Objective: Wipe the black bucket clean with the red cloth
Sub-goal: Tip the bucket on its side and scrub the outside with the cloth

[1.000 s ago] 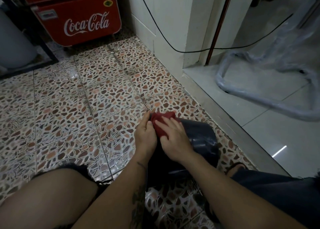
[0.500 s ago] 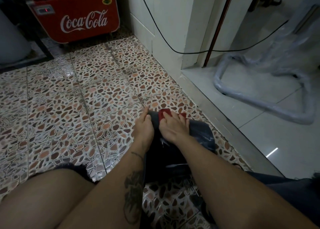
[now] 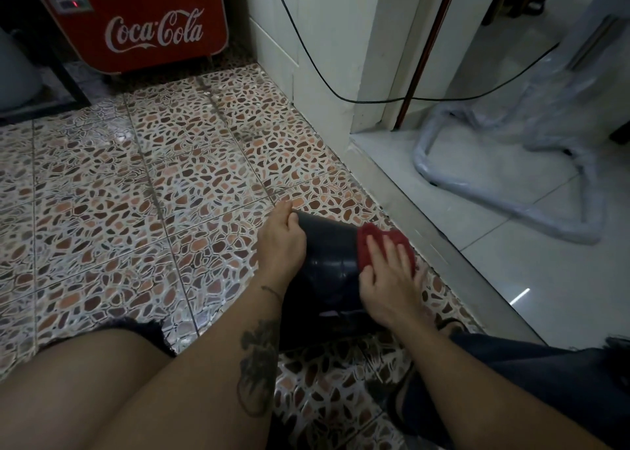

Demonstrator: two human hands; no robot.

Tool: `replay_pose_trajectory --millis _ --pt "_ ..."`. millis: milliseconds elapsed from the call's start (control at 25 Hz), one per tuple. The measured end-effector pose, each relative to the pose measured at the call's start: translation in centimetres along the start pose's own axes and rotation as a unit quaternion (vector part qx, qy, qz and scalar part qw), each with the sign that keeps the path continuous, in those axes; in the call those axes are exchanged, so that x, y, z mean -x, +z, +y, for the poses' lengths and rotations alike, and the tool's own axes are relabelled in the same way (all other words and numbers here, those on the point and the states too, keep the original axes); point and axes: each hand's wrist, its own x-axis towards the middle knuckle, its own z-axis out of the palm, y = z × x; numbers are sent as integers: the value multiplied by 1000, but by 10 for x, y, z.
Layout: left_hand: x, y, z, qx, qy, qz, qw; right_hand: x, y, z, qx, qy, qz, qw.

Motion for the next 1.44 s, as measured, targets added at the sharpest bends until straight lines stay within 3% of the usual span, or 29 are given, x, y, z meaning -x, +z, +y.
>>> replay_pose_trajectory --millis 160,240,360,440,520,720,840,1040,1440 --pt "12 -3 -12 -57 64 -80 993 -29 -19 -9 -14 119 -56 991" --pt "10 -1 -16 -28 40 -62 997 -23 -19 -39 -40 67 -51 996" --pt "7 1 -16 -41 34 -14 998 10 -6 -72 -68 -82 -30 994" --pt "7 2 -15 -65 55 32 996 17 -2 -66 -60 -118 -39 990" --pt "4 2 -12 -87 70 59 992 12 -2 -39 -46 -88 -32 994" --pt "-1 5 -8 -92 60 68 992 6 -8 24 -48 90 -83 991" --pt "-4 4 -6 -106 28 69 992 21 0 -11 -100 71 -76 990" --pt "-11 1 -3 -122 29 27 992 10 2 -29 -67 -12 -60 996" --pt "-1 2 -7 5 14 29 999 -77 -38 2 -61 157 -150 974"
